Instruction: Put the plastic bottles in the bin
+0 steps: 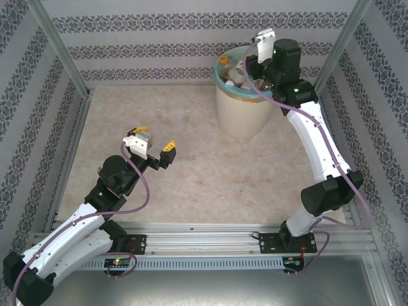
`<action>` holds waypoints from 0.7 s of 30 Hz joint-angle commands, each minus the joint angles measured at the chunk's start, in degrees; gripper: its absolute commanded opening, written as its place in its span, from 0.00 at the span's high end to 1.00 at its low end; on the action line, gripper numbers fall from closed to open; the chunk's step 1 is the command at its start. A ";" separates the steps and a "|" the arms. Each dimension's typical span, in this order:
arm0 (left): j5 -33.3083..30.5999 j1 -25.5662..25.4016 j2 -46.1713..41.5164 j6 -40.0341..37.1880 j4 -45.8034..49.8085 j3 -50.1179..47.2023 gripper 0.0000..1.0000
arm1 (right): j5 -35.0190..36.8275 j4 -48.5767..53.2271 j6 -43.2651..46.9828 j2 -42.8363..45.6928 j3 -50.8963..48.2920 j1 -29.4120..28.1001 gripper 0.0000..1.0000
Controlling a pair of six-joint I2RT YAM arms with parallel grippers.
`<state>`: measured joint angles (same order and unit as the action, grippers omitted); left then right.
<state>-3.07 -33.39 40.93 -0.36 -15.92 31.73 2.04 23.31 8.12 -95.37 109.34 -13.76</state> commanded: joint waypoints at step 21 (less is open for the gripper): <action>-1.11 -0.45 1.03 1.68 -2.18 -0.31 0.00 | 3.65 17.83 -6.55 -20.44 13.46 3.83 0.76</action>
<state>-3.51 -33.39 42.28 0.47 -15.92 31.70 5.17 35.42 2.48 -115.55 127.70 -9.26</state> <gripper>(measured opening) 0.999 0.243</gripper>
